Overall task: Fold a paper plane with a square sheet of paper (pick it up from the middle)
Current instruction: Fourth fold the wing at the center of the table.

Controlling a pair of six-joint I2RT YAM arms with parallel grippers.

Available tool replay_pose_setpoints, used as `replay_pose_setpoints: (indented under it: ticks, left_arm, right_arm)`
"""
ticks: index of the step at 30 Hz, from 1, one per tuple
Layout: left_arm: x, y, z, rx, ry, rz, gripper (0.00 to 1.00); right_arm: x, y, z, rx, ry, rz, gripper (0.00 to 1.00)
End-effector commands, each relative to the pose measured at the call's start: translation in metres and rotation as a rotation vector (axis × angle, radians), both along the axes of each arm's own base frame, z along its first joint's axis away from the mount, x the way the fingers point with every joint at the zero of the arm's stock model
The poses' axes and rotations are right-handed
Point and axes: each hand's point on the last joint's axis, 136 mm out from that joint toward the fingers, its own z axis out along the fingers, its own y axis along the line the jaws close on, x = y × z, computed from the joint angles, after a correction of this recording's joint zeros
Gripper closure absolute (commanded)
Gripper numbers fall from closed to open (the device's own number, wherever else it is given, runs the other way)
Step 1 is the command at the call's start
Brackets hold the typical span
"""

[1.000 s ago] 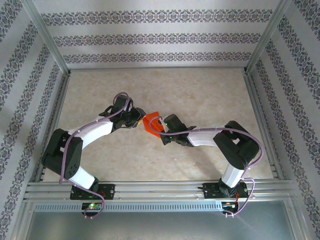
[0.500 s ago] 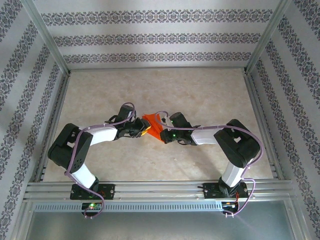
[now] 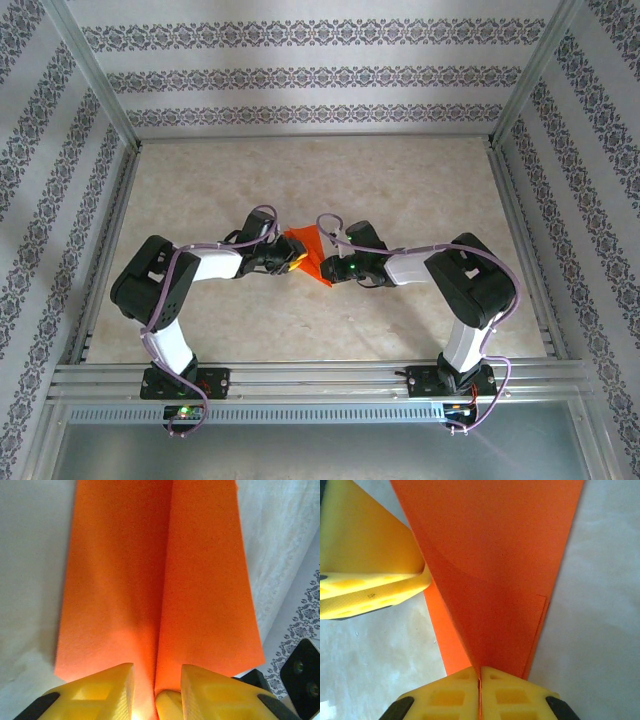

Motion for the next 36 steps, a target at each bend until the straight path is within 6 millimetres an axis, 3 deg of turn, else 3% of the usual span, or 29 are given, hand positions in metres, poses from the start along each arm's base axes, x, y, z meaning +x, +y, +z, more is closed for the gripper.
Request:
replay_pose_setpoints:
  ticks: [1, 10, 19, 28, 36]
  left_arm:
    - [0.008, -0.015, 0.012, -0.036, -0.058, -0.044, 0.7]
    - [0.005, -0.016, 0.001, -0.004, -0.018, -0.064, 0.65]
    - [-0.005, -0.002, -0.018, 0.122, 0.07, -0.063, 0.62]
    - [-0.01, 0.001, -0.029, 0.169, 0.119, -0.076, 0.58]
    - [-0.011, 0.002, -0.029, 0.18, 0.12, -0.081, 0.6]
  right_arm:
    - [-0.005, -0.004, -0.011, 0.02, 0.06, -0.004, 0.9]
    - [-0.004, -0.008, -0.019, 0.021, 0.096, -0.023, 0.86]
    - [-0.003, -0.011, -0.02, 0.021, 0.112, -0.036, 0.85]
    - [-0.003, -0.011, -0.023, 0.036, 0.141, -0.034, 0.87]
    - [-0.002, -0.008, -0.025, 0.056, 0.181, -0.021, 0.92]
